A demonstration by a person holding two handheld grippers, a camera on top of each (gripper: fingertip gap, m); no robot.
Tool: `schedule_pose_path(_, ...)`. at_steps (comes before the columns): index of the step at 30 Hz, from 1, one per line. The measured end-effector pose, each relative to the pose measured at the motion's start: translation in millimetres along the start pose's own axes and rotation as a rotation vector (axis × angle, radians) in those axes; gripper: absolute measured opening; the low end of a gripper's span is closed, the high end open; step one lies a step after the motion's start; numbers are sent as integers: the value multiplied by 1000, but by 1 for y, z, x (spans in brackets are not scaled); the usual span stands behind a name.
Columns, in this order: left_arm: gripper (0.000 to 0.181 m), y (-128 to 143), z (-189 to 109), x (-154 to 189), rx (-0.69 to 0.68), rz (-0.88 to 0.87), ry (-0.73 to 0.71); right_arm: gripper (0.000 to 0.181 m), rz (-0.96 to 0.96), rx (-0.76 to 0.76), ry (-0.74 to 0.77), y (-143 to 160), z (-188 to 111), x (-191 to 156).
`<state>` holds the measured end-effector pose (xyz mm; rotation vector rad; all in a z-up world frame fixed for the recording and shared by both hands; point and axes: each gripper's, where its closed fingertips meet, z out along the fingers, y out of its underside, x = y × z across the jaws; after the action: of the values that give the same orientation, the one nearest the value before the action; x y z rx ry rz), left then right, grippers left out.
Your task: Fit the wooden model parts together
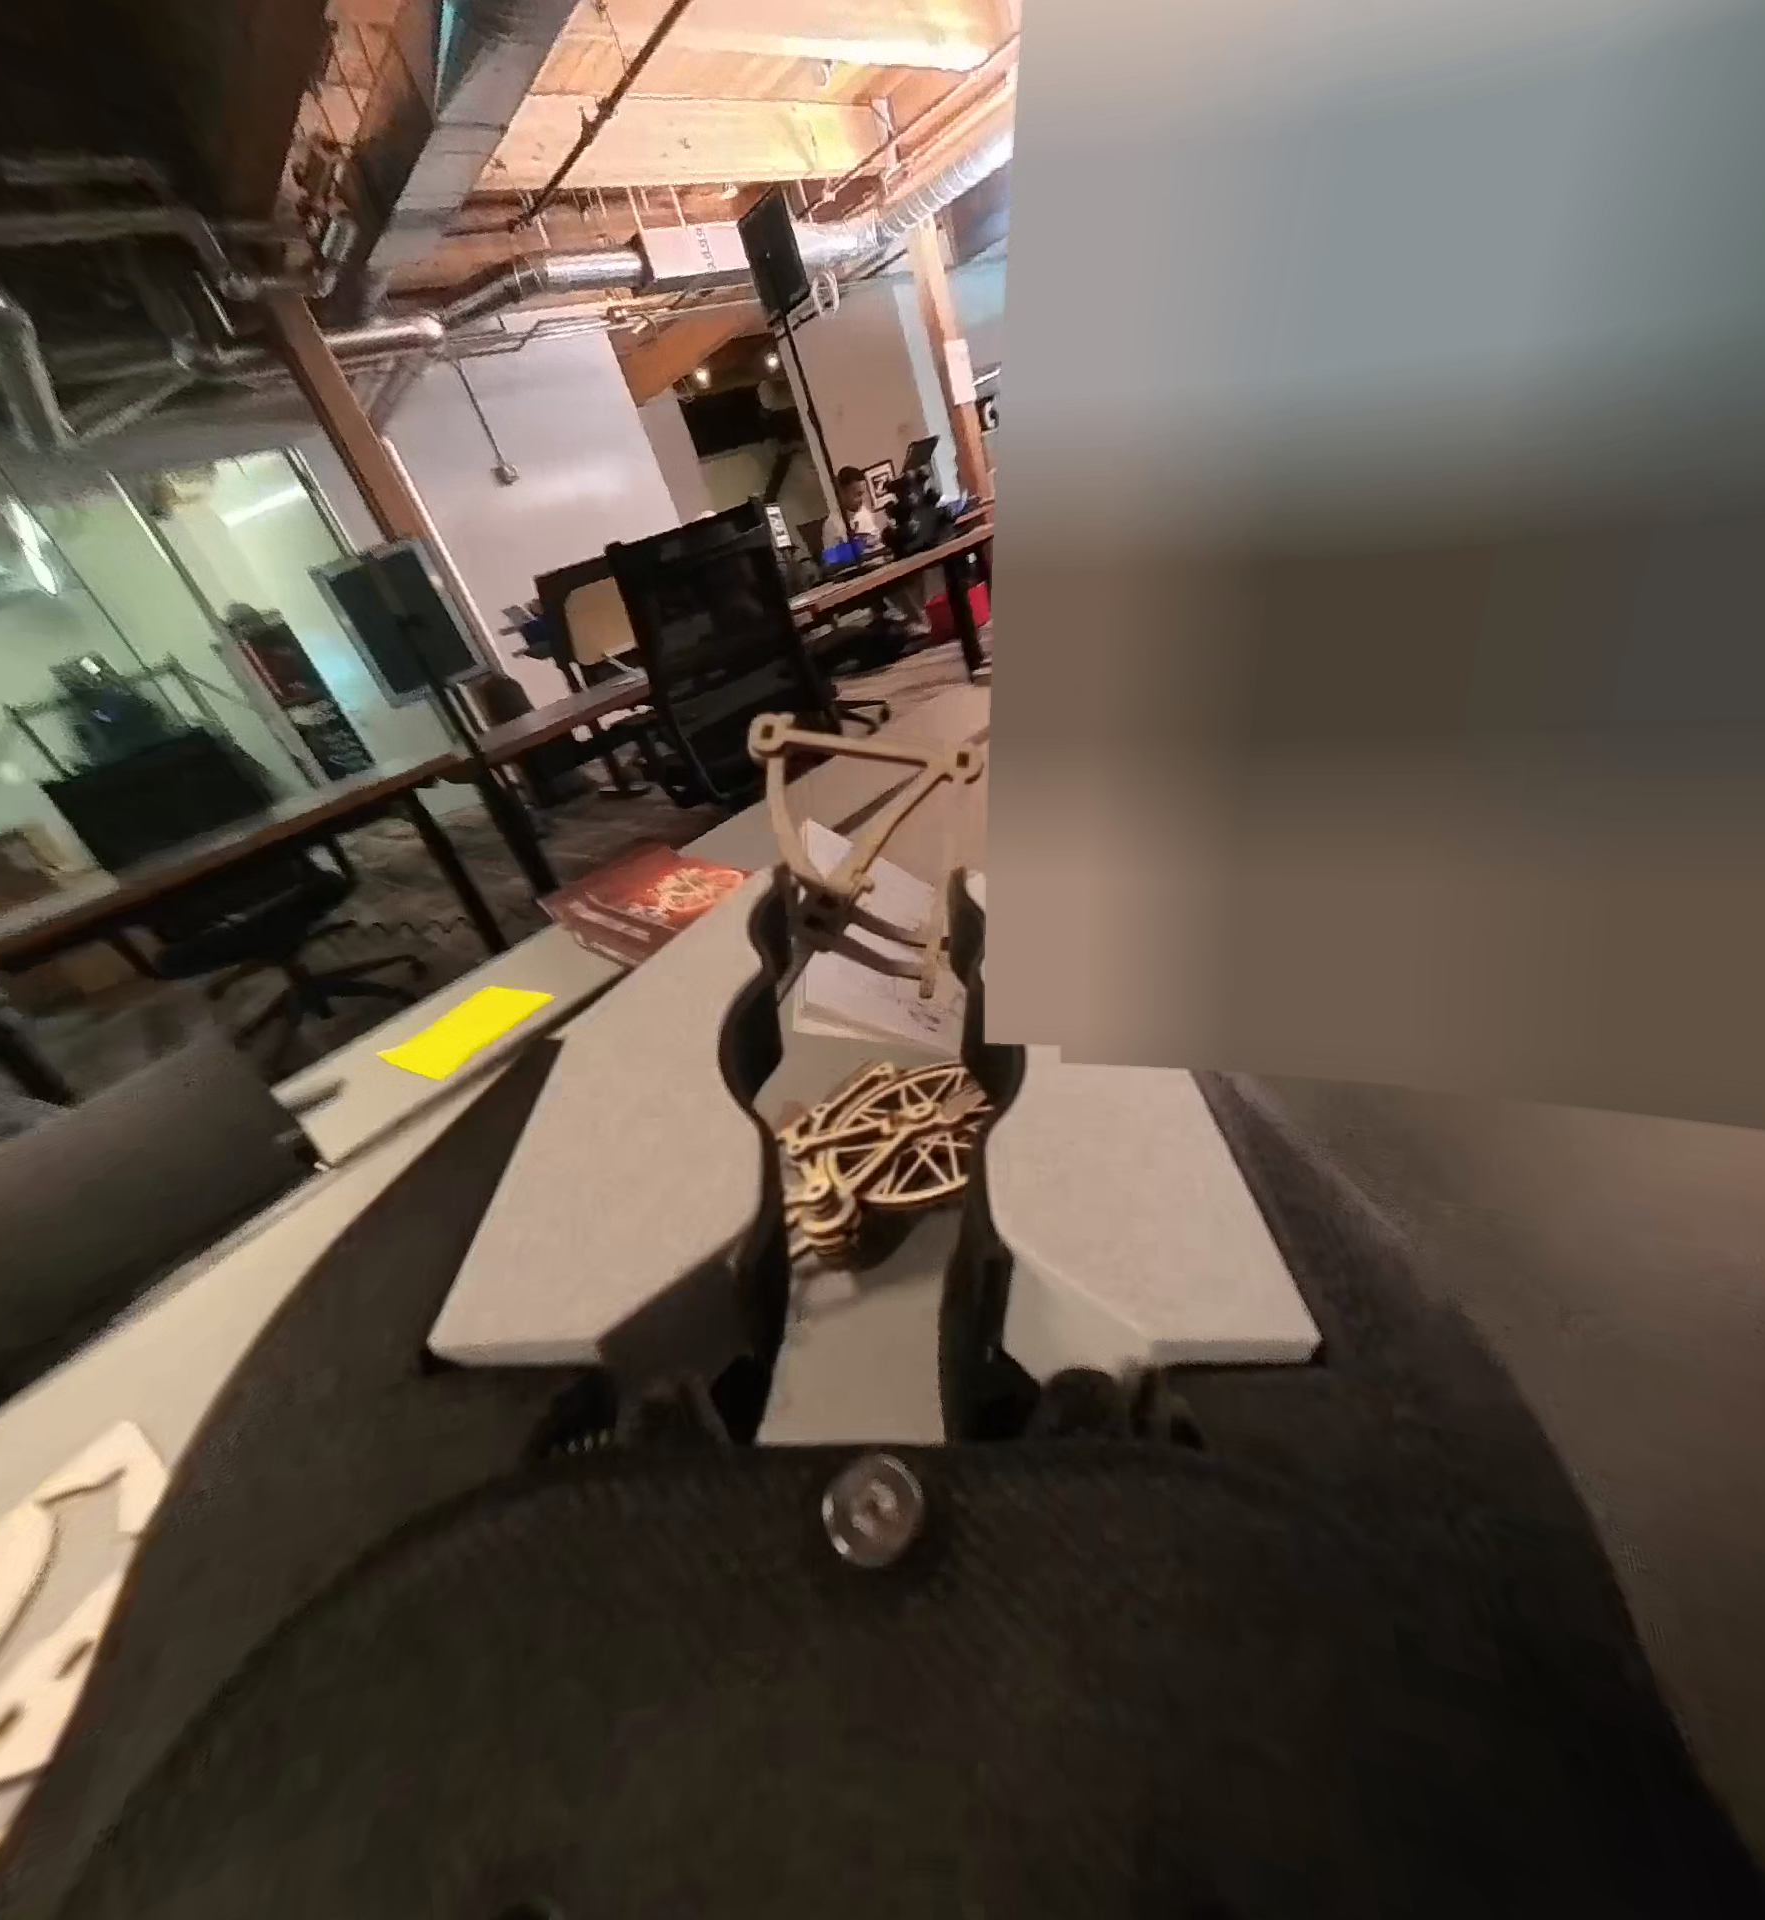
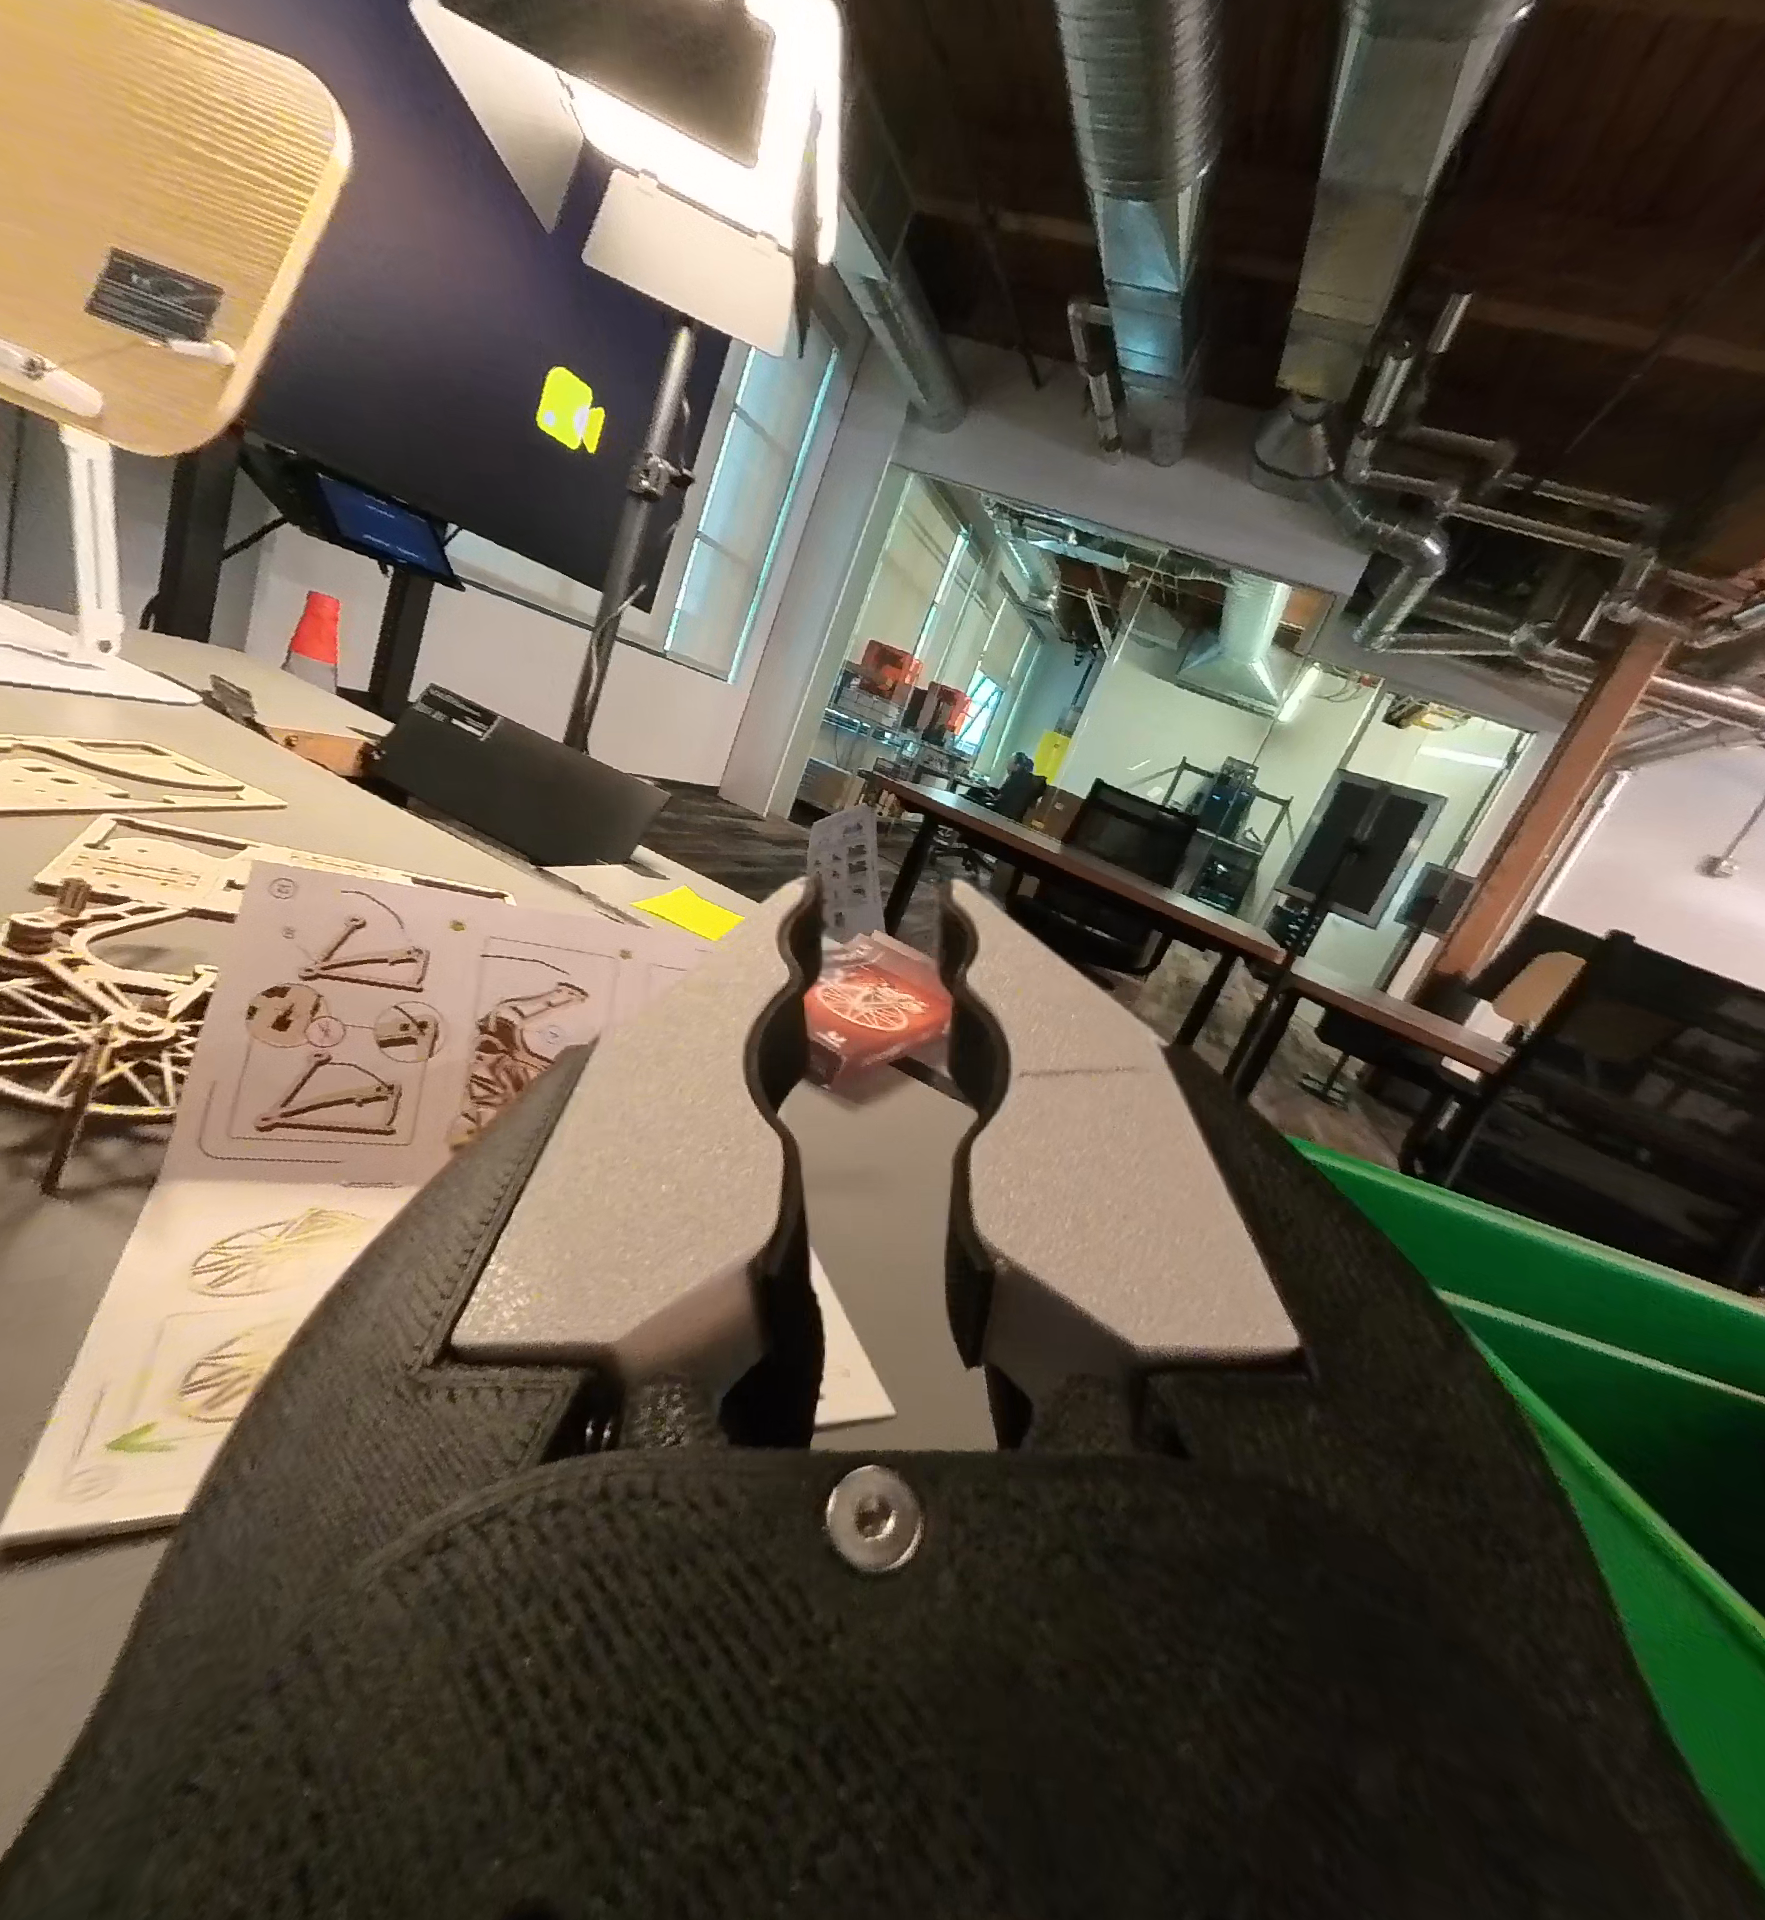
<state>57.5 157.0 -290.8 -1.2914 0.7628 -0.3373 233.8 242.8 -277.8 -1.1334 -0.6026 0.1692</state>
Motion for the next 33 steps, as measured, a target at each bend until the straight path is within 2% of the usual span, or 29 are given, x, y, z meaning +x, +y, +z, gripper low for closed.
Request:
schedule_pose_path(2, 29, -4, 2, 7, -5, 101, -16, 21, 21, 28, -31, -5, 0, -5)
schedule_pose_path(4, 29, -7, 6, 15, -19, 165, -26, 28, 89, 129, -106, -25, -6, -15)
schedule_pose_path(7, 29, -4, 15, 27, -104, 323, -52, 34, 207, 192, -351, -46, -15, -50)
schedule_pose_path(10, 29, -6, 18, 33, -111, 489, -100, 34, 500, 123, -717, -64, -29, -95)
schedule_pose_path(13, 29, -9, 19, 48, -81, 569, -57, 33, 701, -46, -925, -64, -36, -122)
schedule_pose_path(16, 29, -10, 18, 69, -49, 653, 20, 20, 759, -114, -1084, -66, -50, -141)
schedule_pose_path(21, 29, -4, 17, 88, -47, 689, 102, 8, 802, -189, -1212, -61, -63, -154)
schedule_pose_path(24, 30, 3, 17, 90, -60, 688, 129, 0, 697, -222, -1197, -54, -64, -158)
schedule_pose_path(26, 71, -11, 14, 89, 17, 624, 104, 0, 564, -227, -1138, -48, -61, -156)
schedule_pose_path(28, 89, -21, 11, 84, 45, 537, 94, 0, 409, -215, -1069, -44, -58, -152)
schedule_pose_path(30, 96, -29, 6, 80, 80, 453, 112, 0, 186, -232, -1041, -36, -61, -153)
schedule_pose_path(33, 96, -33, 1, 60, 102, 325, 90, 0, -200, -324, -1057, -14, -76, -162)
